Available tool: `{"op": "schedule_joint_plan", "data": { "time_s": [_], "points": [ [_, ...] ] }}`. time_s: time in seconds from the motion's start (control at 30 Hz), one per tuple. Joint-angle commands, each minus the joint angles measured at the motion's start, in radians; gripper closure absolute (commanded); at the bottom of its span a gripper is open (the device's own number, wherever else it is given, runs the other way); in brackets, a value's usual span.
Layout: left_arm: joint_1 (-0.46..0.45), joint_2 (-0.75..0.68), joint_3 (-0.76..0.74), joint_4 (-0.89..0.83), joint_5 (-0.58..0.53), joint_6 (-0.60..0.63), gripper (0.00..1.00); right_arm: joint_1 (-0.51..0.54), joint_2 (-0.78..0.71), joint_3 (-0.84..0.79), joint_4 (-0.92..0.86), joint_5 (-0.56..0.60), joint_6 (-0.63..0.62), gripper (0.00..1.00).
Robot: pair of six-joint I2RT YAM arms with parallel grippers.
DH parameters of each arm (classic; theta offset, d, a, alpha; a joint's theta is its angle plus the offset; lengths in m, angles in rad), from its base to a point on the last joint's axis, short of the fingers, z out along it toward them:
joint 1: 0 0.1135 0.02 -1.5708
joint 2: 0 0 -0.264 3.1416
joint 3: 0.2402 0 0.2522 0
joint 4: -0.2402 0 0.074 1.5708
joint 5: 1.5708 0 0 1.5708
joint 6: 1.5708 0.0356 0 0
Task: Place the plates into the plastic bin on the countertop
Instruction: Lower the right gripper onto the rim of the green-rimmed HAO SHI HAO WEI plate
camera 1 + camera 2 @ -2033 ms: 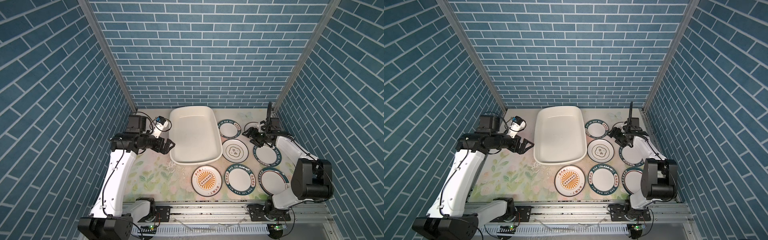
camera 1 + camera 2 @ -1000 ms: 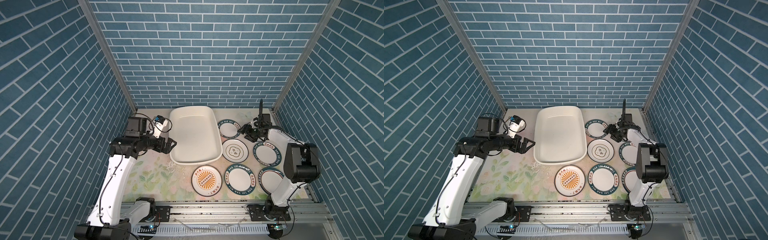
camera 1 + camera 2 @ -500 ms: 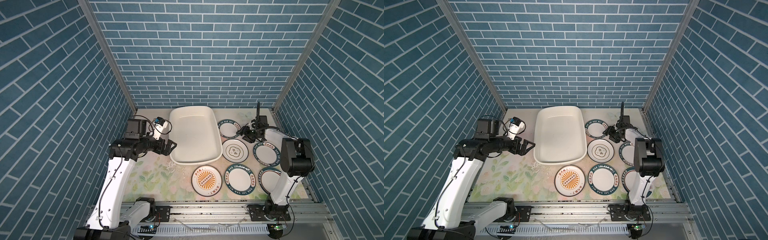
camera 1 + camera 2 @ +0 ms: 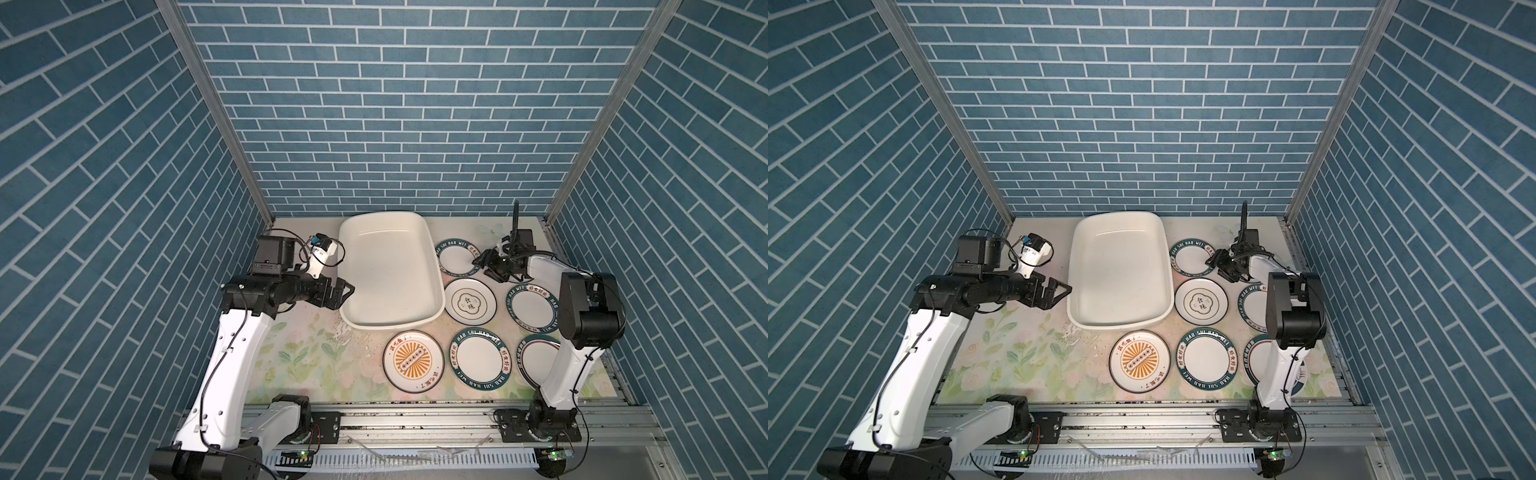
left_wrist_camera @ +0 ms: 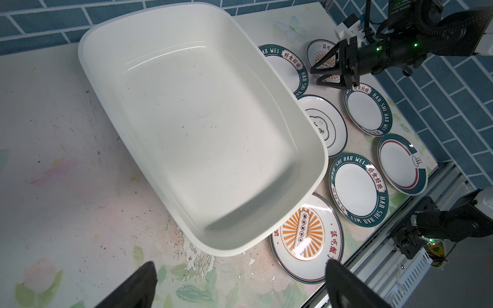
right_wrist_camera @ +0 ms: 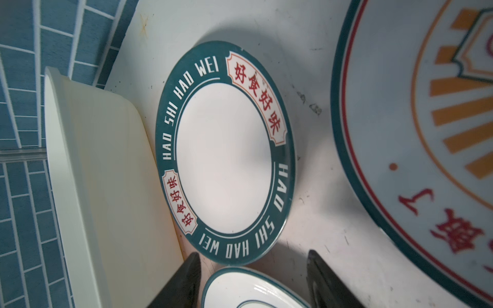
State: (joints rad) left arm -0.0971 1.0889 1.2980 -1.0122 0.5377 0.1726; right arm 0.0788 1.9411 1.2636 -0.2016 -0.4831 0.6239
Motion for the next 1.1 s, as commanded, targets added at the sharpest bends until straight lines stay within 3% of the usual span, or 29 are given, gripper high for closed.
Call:
{"op": "schedule_joint_plan", "data": {
  "time_s": [0.0,0.77,1.07],
  "points": [
    [-0.007,-0.008,0.029,-0.016,0.014,0.013,0.00,0.005,0.027,0.026,-0.008,0.012,-0.014,0.37],
    [-0.007,-0.036,-0.010,0.001,0.025,0.009,0.00,0.005,0.117,0.069,0.081,-0.006,0.049,0.44],
    [-0.007,-0.037,-0.010,0.000,0.024,0.008,0.00,0.004,0.139,0.081,0.126,-0.018,0.084,0.54]
  ]
}}
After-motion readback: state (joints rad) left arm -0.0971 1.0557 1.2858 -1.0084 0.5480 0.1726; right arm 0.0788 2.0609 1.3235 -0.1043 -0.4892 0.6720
